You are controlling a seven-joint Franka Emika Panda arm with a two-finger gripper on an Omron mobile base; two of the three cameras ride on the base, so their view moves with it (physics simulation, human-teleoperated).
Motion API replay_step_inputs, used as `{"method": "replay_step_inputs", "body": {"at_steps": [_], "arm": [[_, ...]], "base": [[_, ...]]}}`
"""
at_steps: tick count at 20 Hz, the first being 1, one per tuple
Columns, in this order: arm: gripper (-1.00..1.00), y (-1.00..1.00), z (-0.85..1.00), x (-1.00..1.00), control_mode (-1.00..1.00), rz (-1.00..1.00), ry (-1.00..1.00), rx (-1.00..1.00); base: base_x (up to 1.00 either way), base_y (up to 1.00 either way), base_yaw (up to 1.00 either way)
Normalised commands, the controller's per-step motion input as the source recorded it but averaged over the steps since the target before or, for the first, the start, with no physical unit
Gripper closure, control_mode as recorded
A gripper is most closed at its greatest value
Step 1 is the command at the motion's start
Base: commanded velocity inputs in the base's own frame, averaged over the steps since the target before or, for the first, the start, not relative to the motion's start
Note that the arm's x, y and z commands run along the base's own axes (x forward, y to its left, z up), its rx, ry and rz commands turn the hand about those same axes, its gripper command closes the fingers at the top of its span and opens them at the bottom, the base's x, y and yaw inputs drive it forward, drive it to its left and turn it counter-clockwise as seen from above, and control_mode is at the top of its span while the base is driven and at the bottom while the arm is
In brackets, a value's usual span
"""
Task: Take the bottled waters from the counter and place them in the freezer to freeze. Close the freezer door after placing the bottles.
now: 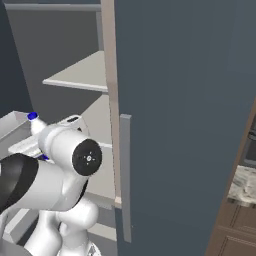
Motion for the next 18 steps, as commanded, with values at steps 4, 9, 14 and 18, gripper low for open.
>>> {"method": "replay_step_inputs", "body": {"at_steps": [4,9,14,18], "arm": [[1.00,0.05,0.15,0.08,-1.00,-0.54,0.16,0.01],[1.00,0.00,0.26,0.00,-1.00,-0.55,0.14,0.05],[1.00,-0.03,0.23,0.05,-1.00,-0.42,0.13,0.02],[1.00,-0.23,0.09,0.05,-1.00,-0.25,0.07,0.11]], "base": [[0.00,0.00,0.00],[0.00,0.00,0.00],[0.00,0.00,0.00],[0.00,0.00,0.00]]}}
